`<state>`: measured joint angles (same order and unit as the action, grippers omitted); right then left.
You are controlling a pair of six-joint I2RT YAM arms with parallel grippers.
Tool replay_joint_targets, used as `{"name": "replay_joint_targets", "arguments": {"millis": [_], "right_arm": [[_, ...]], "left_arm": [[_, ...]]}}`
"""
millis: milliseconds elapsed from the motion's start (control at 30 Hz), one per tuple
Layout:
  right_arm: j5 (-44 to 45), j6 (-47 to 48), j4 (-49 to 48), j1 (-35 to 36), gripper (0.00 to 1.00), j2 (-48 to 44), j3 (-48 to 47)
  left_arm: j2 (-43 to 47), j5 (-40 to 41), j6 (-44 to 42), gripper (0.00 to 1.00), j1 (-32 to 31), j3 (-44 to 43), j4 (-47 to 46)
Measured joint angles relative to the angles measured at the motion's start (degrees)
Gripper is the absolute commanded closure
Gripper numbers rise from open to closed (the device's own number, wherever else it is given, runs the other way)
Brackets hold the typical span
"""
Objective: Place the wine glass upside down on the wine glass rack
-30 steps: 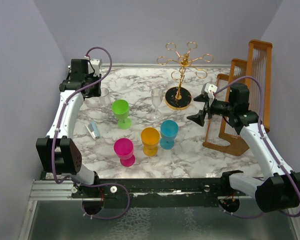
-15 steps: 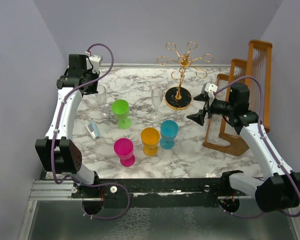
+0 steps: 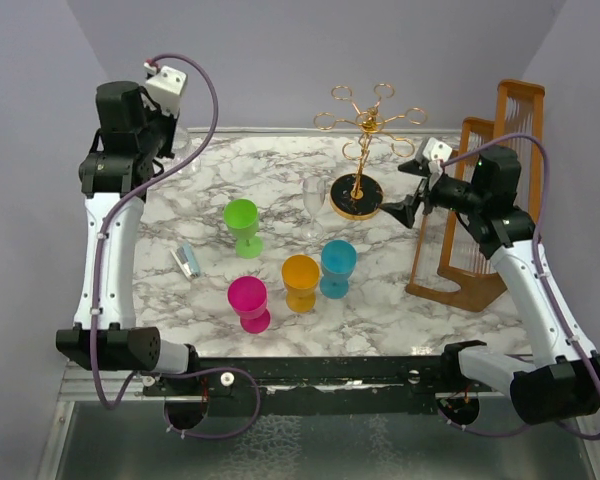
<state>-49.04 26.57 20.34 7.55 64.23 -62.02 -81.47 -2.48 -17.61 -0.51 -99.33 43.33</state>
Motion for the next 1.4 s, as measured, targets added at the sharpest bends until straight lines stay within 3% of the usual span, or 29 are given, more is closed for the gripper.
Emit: {"name": "replay_joint_targets", "arguments": {"millis": [233, 567, 767, 1000, 1400], "right_arm": [[0.9, -3.2, 2.0, 0.0, 0.02, 1.7, -12.7], [1.9, -17.5, 1.5, 0.3, 0.1, 8.5, -28.5], [2.8, -26.7, -3.1, 2.2, 0.16, 11.3, -30.6], [5.5, -35.3, -7.2, 9.2, 0.21, 16.7, -30.6], [10.7, -46.3, -9.7, 14.6, 0.41, 24.0, -30.6]], "left_arm": [[5.4, -2.9, 4.5, 1.0, 0.0, -8.1, -7.3], [7.7, -16.3, 22.1, 1.0, 0.0, -11.6, -16.0], [7.7, -26.2, 34.1, 1.0, 0.0, -9.7, -23.4], [7.5, -33.4, 43.9, 1.0, -0.4, -2.8, -31.3], [7.3, -37.0, 50.2, 1.0, -2.3, 2.8, -36.5]]}}
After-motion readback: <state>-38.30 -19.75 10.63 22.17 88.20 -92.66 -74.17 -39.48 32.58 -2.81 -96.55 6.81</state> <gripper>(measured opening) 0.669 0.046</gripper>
